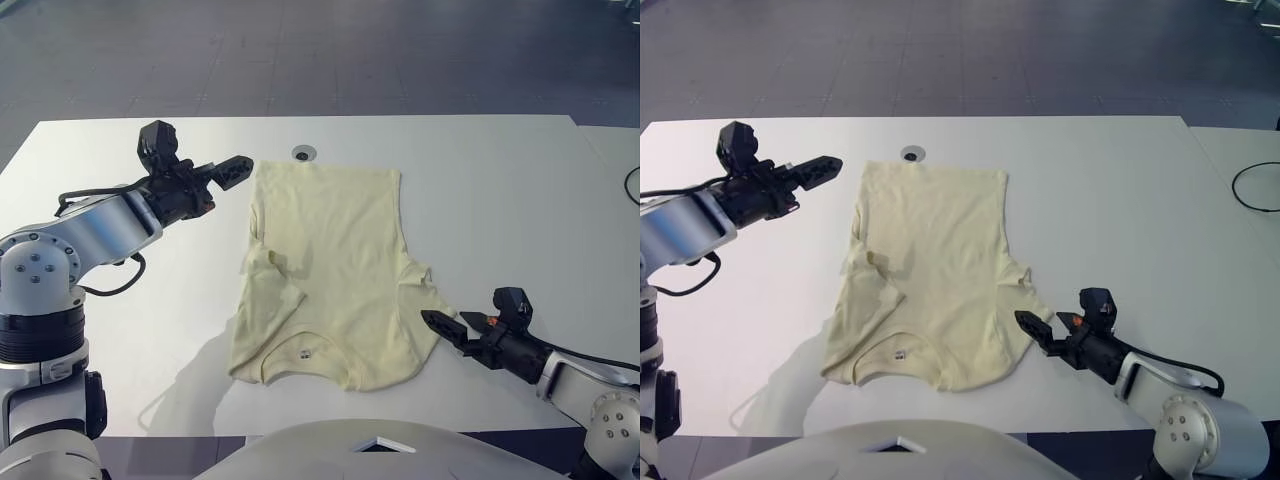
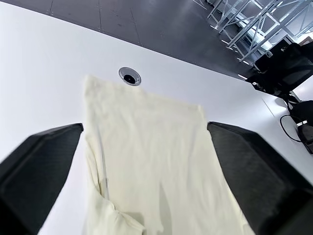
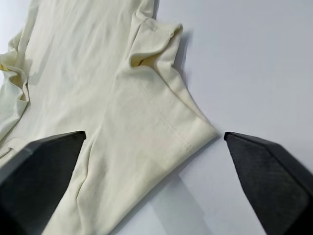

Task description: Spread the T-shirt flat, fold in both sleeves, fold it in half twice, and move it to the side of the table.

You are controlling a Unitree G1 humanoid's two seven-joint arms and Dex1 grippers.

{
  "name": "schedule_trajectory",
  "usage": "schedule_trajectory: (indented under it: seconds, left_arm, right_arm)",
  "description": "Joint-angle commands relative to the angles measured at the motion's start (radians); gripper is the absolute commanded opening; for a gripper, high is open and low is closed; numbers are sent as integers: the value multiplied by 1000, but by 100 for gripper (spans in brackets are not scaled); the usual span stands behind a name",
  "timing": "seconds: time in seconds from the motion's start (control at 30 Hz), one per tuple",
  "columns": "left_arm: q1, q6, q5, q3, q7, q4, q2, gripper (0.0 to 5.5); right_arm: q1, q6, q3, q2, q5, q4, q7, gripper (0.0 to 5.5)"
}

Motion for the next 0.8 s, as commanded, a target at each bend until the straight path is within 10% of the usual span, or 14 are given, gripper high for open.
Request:
schedule_trajectory:
  seconds: [0.03,0.8]
  left_arm:
    - [-20,15,29,2,-11,15,-4,540]
    - [-4,42,91,14,-26,18,-50,540]
  right_arm:
    - [0,-2,45,38,-6,42,-28,461]
    - [-26,-82,72,27,-11,107,-89,78]
